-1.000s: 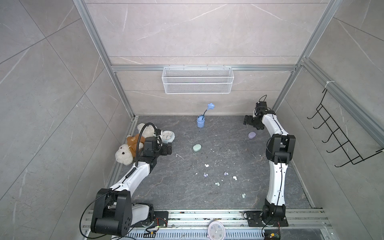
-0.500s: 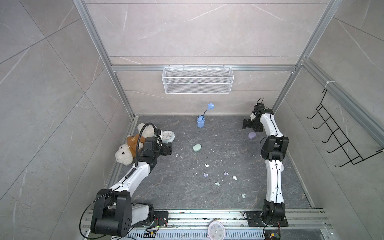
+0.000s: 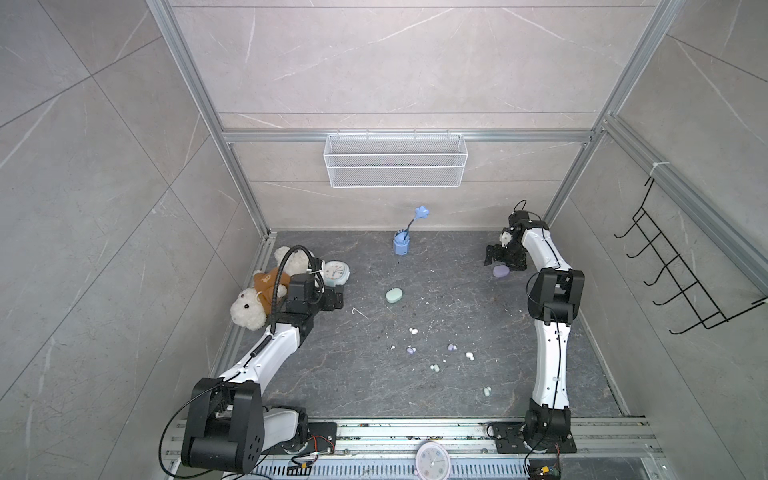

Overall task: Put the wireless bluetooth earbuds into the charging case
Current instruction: 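Close the right gripper on the lavender charging case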

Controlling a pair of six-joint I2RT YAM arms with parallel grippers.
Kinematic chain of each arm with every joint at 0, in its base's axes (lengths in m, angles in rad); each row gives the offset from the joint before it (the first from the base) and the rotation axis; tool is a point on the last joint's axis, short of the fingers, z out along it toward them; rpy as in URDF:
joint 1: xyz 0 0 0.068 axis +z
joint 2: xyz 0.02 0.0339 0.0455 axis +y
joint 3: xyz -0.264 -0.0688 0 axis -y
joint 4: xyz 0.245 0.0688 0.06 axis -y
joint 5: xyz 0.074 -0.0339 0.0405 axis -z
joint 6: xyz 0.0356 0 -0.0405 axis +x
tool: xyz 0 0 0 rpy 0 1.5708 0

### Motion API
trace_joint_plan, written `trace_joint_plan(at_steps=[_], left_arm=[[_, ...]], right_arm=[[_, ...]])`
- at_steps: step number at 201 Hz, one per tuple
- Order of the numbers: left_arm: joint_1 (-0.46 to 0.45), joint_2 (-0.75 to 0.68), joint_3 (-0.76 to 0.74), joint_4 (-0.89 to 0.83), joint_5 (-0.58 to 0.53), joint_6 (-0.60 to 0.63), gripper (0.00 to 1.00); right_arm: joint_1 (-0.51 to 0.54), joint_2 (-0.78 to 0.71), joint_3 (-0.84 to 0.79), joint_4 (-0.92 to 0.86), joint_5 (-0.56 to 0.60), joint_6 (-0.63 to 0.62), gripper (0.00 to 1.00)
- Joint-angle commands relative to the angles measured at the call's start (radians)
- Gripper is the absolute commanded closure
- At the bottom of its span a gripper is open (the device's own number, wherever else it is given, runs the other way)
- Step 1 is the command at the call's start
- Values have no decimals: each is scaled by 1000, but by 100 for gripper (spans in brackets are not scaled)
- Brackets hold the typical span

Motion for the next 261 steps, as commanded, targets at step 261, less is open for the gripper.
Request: trace_joint_plan(at_steps=[261], left_arm=[[-2,-28,0,0,1,-2,4]], right_arm=[[43,39,47,-53,105,-11,30]])
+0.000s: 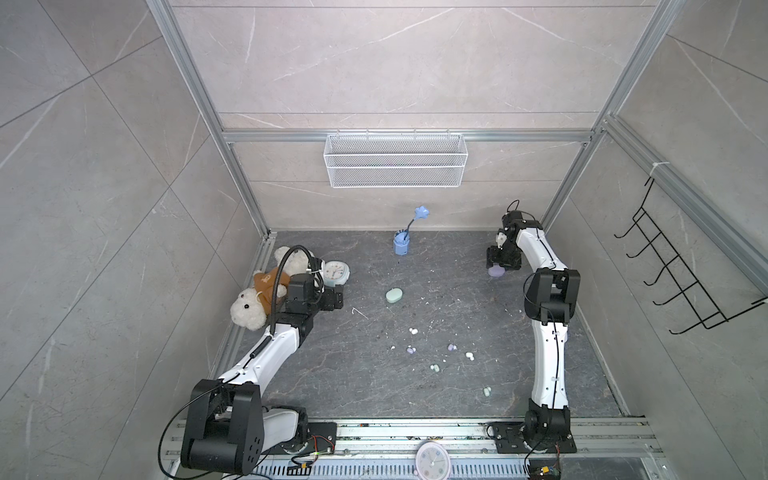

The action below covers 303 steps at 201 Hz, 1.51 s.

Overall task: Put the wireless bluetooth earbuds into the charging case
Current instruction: 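Close the right gripper on the lavender charging case, then lift the case with the right gripper toward the center while the left gripper approaches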

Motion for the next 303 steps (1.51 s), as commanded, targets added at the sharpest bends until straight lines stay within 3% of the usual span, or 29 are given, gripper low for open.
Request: trace_joint_plan(at_steps=[1,75,151,176,237,274,303], left_arm=[[-2,-22,1,1,1,-2,4],[-2,-25,0,-1,1,-2,4],[-4,-29,7,-7,10,-5,5],[-10,-34,11,-11,22,-3,4],[-40,-60,21,-33,83,10,4],[-83,-66,49,-75,77,5,0],[-145,-86,60,-85,144,33,0]], right_arm=[[10,31,32,-35,17,3,30],[13,48,44,-43,34,2,30],[23,-6,-4,-35,46,11,42],[39,-82,-96,-1,52,22,43],[100,-378,-512,179,13,122,44],[176,-567,-734,240,-6,183,46],[240,-723,-875,248,-34,228,47]])
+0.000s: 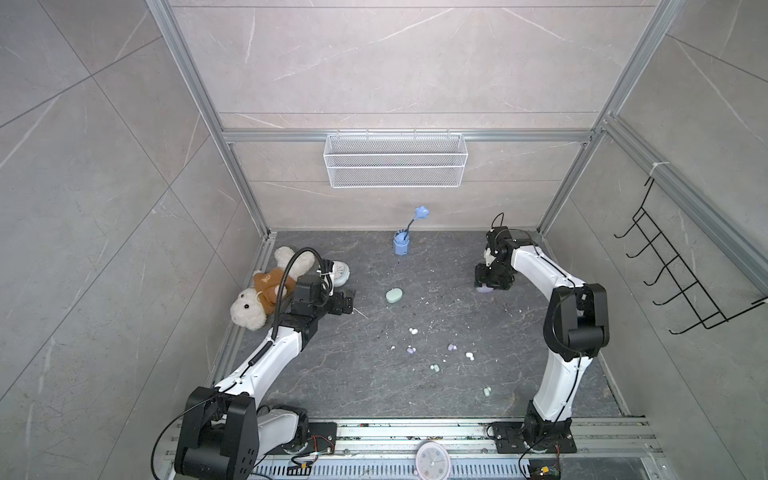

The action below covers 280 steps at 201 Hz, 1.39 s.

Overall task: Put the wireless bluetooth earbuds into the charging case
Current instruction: 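Lift the case with the right gripper toward the center while the left gripper approaches, then grasp the lavender case with the left gripper beside the right gripper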

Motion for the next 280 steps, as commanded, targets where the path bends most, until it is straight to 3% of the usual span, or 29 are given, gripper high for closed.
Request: trace_joint_plan(at_steps=[1,74,159,199,227,280], left_arm=[[-50,-43,49,-18,75,32,0],[-315,-46,63,-9,175,69,0],[-492,4,24,176,329,169,0],[-522,-2,73,38,306,239,0],[-581,2,110,-81,232,292,1],[-613,-28,74,-14,198,297,3]], right_arm=[[47,-129,-90,22,-35,65,47],[255,-451,-220,-112,-98,197,47],[437,-559,-240,-105,-192,375,47],[474,-566,-295,9,-269,453,46],[494,-562,-338,108,-312,506,46],[527,-556,-383,214,-349,561,46]])
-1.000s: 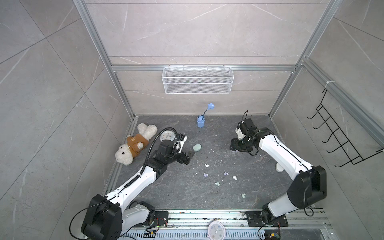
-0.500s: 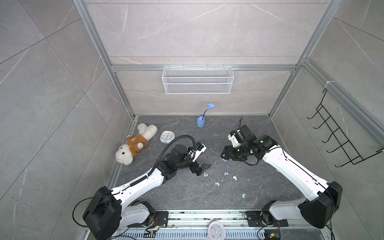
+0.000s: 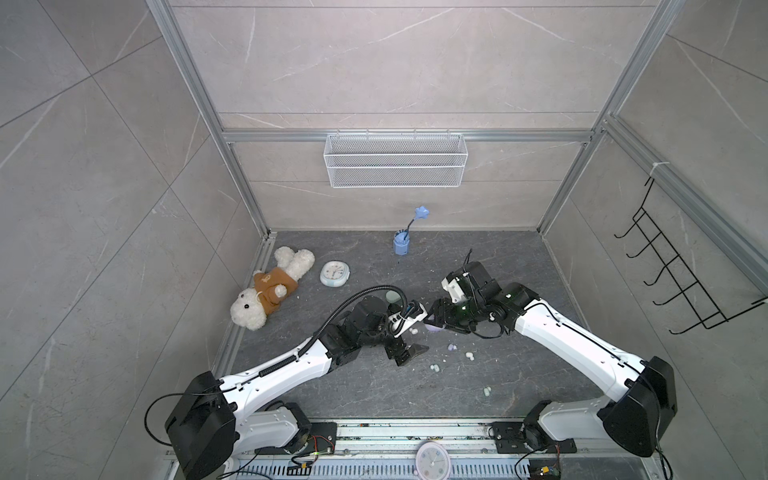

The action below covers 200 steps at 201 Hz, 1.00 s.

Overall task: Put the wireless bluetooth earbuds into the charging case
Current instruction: 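Grasp the lavender case with the left gripper beside the right gripper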

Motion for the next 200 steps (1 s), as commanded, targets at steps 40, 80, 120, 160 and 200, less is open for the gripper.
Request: trace_joint_plan(at_steps=[40,80,120,160,200], left_arm=[[1,-25,-34,119,-7,46,5],[1,-42,-64,180,5,52,12],[1,-34,-55,171,2,74,20],[1,-28,-56,185,-6,85,28],[1,-33,-54,182,-16,99,36]], right_arm=[[26,-21,-39,130,-76,77,46],[28,-33,-60,172,-113,102,46],[32,-37,-65,198,-133,115,46],[36,-40,-68,208,-145,122,46],[41,-36,-66,208,-154,118,46]])
